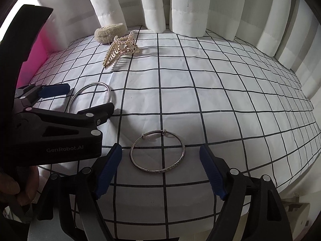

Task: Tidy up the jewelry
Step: 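Close the left gripper on the large silver hoop while the right gripper grasps the thin silver bangle, then carry the hoop with the left gripper while the right gripper carries the bangle over the tub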

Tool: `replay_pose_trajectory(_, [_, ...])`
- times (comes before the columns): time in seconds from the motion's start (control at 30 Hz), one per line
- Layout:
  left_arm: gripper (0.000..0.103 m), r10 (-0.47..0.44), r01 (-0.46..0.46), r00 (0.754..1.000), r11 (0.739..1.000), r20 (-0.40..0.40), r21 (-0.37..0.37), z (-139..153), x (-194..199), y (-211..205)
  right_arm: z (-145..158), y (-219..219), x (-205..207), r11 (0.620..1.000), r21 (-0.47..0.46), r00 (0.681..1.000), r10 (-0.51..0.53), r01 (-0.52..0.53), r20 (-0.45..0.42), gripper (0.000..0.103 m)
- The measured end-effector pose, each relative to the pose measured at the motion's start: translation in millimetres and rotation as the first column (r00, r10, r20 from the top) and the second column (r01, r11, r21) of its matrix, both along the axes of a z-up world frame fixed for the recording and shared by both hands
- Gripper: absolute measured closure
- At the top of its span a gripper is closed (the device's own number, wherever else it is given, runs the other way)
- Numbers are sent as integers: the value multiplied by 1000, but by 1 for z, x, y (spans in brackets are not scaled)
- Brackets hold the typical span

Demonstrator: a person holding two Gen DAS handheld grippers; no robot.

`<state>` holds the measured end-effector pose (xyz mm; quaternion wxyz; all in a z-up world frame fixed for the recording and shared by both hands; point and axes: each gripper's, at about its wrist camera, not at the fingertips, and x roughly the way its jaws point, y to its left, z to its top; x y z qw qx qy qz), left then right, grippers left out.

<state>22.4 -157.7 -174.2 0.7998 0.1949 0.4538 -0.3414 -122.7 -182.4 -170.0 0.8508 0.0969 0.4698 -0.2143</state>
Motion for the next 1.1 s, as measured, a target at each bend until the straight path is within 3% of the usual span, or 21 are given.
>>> replay_pose_trajectory(0.13, [8, -10, 10, 1000, 1000, 2, -7, 1, 0, -1, 1, 2, -1, 1000, -1, 1000, 15, -15, 4, 32])
replay_pose_trajectory(0.2, [17, -28, 28, 1000, 999, 5, -16, 3, -2, 0, 4, 5, 0, 1000, -12, 1000, 28, -28, 14, 50])
replay_pose_trajectory(0.3, [33, -54, 54, 998, 998, 17, -27, 7, -8, -1, 4, 5, 2, 1000, -8, 999, 29, -29, 14, 50])
replay_pose_trajectory(0.63, [33, -22, 22, 1000, 999, 0, -42, 13, -3, 7, 8, 5, 2, 999, 0, 999, 35, -35, 30, 50])
replay_pose_trajectory(1.1, [33, 81, -77, 996, 992, 37, -104, 58, 14, 40, 38, 7, 17, 996, -29, 994, 87, -85, 66, 50])
